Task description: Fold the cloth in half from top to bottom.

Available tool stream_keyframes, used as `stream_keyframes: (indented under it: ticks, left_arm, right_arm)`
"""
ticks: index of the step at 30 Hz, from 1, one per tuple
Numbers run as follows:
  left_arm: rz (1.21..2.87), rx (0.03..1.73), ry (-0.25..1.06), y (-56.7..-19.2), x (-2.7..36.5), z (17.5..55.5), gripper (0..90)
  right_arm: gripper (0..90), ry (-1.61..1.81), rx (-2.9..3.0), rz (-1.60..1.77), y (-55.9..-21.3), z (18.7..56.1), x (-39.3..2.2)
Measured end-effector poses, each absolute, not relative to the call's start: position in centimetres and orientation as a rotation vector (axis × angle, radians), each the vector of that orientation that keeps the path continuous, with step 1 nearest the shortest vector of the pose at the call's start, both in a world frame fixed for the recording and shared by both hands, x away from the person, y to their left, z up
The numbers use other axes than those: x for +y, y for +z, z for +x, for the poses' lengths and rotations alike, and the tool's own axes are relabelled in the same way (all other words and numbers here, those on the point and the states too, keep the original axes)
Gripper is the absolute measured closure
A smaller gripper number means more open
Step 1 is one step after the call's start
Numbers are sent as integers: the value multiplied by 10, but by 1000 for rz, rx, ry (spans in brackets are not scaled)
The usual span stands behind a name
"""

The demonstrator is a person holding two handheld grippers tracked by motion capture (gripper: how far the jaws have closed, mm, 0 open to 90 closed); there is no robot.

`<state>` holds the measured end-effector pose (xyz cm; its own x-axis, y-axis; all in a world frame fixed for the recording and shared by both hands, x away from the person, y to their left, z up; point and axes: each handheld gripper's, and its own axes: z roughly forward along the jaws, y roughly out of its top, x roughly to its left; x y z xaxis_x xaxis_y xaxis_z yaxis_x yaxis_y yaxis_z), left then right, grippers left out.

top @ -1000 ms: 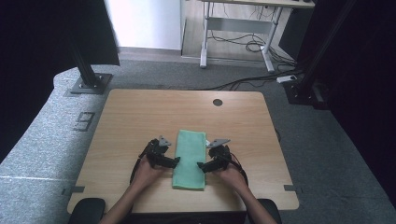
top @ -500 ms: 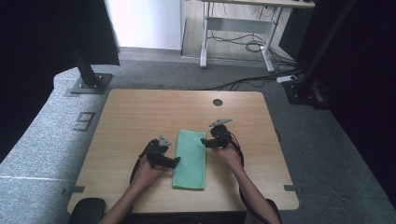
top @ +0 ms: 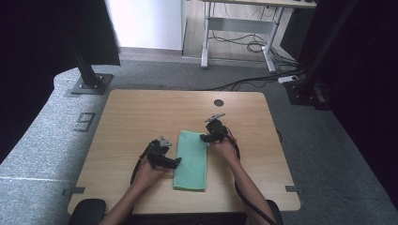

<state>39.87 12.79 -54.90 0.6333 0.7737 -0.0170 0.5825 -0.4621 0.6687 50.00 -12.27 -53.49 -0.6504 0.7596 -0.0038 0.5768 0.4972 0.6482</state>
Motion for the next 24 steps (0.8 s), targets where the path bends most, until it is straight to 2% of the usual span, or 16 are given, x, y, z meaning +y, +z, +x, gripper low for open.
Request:
stream_keyframes:
  ticks: [4, 7, 12, 16, 24]
  left_arm:
    - [2208, 1041, 378, -548, 128, 398, 36]
    - [2212, 1041, 371, -548, 129, 396, 47]
    - [2208, 1045, 377, -548, 129, 395, 47]
    - [2202, 1050, 382, -549, 129, 394, 47]
    - [2201, 1049, 384, -549, 129, 394, 47]
  right_arm:
    - [488, 974, 2440, 1147, -540, 499, -128]
    - [634, 1029, 2438, 1110, -542, 495, -130]
    - [806, 1048, 2481, 1109, -540, 494, -127]
    - [844, 987, 2467, 1066, -538, 490, -120]
    - [846, 1015, 2457, 1039, -521, 486, -122]
